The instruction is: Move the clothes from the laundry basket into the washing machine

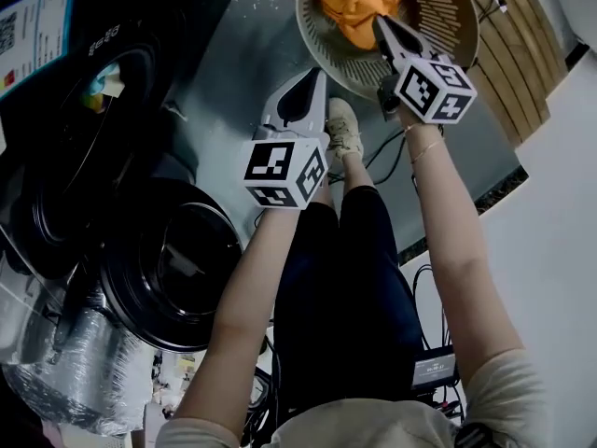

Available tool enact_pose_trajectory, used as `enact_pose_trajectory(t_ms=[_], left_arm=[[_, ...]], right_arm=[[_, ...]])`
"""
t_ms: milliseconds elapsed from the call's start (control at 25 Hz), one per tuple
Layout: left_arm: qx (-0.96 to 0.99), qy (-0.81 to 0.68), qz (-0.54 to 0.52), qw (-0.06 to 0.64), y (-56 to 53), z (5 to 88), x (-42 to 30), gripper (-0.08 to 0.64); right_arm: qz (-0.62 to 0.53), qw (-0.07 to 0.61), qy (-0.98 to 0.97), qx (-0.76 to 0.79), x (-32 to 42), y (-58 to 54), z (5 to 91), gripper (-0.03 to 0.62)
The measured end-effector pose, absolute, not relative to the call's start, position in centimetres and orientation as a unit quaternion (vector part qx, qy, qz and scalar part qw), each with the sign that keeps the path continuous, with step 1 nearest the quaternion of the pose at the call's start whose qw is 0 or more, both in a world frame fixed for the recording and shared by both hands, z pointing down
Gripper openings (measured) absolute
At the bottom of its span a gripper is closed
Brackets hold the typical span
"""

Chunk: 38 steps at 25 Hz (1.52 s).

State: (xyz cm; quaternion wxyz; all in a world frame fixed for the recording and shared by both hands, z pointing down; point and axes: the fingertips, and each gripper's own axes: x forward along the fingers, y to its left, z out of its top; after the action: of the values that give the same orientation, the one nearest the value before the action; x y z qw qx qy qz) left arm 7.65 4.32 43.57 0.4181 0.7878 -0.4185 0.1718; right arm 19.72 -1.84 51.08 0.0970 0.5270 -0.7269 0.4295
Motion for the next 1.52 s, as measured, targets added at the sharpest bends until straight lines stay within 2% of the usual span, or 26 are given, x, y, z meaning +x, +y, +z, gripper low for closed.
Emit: enact_pose_trajectory(t_ms=[240, 280, 400, 560, 640, 760, 880, 920, 1000, 1200, 1240, 1320, 1360, 1520], left_arm=[[0.819, -0.379, 0.170, 0.396, 4.4, 41.0, 9.7, 0.027], [0.826, -0.372, 0.170, 0.388, 4.2, 40.3, 9.9, 0.058], [0.847, -0.357, 0.186, 0.347, 4.1, 38.0, 10.1, 0.260], [0.886, -0.319, 0.241, 0.235, 3.3, 36.3, 11.2, 0.288], [0.890, -0.318, 0.273, 0.177, 3.2, 35.7, 11.0, 0.288], [0.894, -0.326, 0.272, 0.144, 2.4, 34.9, 10.7, 0.279], [0.894, -0.320, 0.302, 0.080, 2.6, 34.7, 10.7, 0.088], [0.894, -0.319, 0.307, 0.069, 2.8, 34.6, 10.6, 0.072], [0.894, -0.333, 0.285, 0.097, 2.6, 34.1, 10.0, 0.040], [0.866, -0.406, 0.233, 0.175, 0.7, 33.1, 5.9, 0.031], [0.860, -0.417, 0.233, 0.180, 0.4, 33.2, 4.9, 0.032], [0.850, -0.437, 0.231, 0.184, -0.2, 33.2, 3.1, 0.032], [0.845, -0.447, 0.225, 0.187, -0.5, 33.1, 2.3, 0.032], [0.827, -0.480, 0.205, 0.207, -1.2, 32.7, -0.2, 0.032]], right_arm=[[0.369, 0.076, -0.799, 0.469, 16.9, -0.3, 40.0, 0.014], [0.363, 0.077, -0.809, 0.457, 16.3, 0.0, 38.6, 0.014], [0.358, 0.073, -0.831, 0.418, 14.5, 1.6, 34.5, 0.014], [0.332, 0.062, -0.868, 0.364, 12.6, 2.2, 29.9, 0.014], [0.327, 0.060, -0.882, 0.334, 11.4, 3.0, 28.4, 0.014], [0.329, 0.050, -0.894, 0.301, 10.0, 3.5, 27.4, 0.014], [0.351, 0.031, -0.887, 0.298, 9.9, 3.3, 27.6, 0.014], [0.352, 0.028, -0.886, 0.300, 10.0, 3.1, 27.8, 0.014], [0.345, 0.026, -0.885, 0.312, 10.6, 2.4, 28.1, 0.014], [0.336, 0.055, -0.869, 0.358, 12.8, 2.1, 31.2, 0.020], [0.346, 0.056, -0.859, 0.372, 13.4, 2.1, 32.3, 0.034], [0.363, 0.079, -0.841, 0.393, 14.2, 2.2, 35.3, 0.172], [0.367, 0.101, -0.835, 0.398, 14.5, 2.3, 37.1, 0.206], [0.409, 0.171, -0.803, 0.398, 14.8, 3.0, 44.8, 0.259]])
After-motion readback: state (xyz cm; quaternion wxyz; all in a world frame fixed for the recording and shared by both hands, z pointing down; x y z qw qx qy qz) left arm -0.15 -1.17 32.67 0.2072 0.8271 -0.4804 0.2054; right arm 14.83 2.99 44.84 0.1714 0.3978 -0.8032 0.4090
